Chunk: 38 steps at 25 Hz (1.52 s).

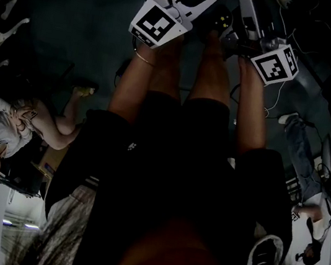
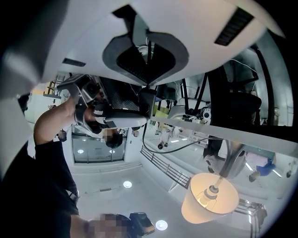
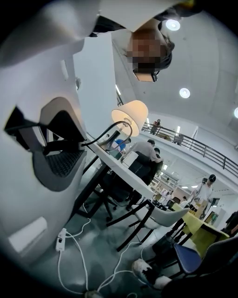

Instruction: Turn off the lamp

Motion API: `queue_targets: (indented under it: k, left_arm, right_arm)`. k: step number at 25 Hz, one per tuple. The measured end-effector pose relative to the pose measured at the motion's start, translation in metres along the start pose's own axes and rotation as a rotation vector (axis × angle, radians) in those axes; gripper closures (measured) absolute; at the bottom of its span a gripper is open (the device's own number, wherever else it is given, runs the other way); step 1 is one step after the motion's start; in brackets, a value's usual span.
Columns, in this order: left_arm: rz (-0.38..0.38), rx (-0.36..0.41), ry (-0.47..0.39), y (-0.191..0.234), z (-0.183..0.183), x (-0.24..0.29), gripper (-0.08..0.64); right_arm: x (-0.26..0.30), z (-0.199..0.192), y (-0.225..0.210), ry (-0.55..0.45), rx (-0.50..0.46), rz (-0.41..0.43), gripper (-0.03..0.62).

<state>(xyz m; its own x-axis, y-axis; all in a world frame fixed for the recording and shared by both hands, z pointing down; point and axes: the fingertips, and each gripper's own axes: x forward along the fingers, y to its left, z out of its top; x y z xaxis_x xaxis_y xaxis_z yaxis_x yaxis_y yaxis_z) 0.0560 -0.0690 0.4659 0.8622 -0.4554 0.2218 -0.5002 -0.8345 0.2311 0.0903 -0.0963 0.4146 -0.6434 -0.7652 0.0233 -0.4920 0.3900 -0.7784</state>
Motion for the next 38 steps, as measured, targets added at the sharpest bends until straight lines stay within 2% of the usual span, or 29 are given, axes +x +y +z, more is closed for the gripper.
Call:
queue_targets:
  k: [4, 9, 22, 30, 38]
  left_arm:
    - [0.0, -0.017, 0.0, 0.0, -0.001, 0.0, 0.548]
    - [-0.005, -0.02, 0.005, -0.002, -0.002, 0.0, 0.548]
    - [-0.022, -0.019, 0.005, -0.006, 0.001, 0.001, 0.548]
    - [-0.02, -0.025, 0.014, 0.004, 0.003, 0.018, 0.548]
    - [-0.027, -0.027, 0.021, -0.007, -0.004, 0.005, 0.548]
  right_arm:
    - [0.001, -0.001, 0.003, 0.022, -0.07, 0.001, 0.522]
    - [-0.001, -0.005, 0.004, 0.048, -0.086, 0.006, 0.514]
    - [0.001, -0.008, 0.002, 0.051, -0.039, 0.022, 0.512]
    - [0.009, 0.003, -0.011, 0.053, -0.022, 0.037, 0.517]
    - [-0.001, -0.01, -0.002, 0.05, -0.009, 0.032, 0.518]
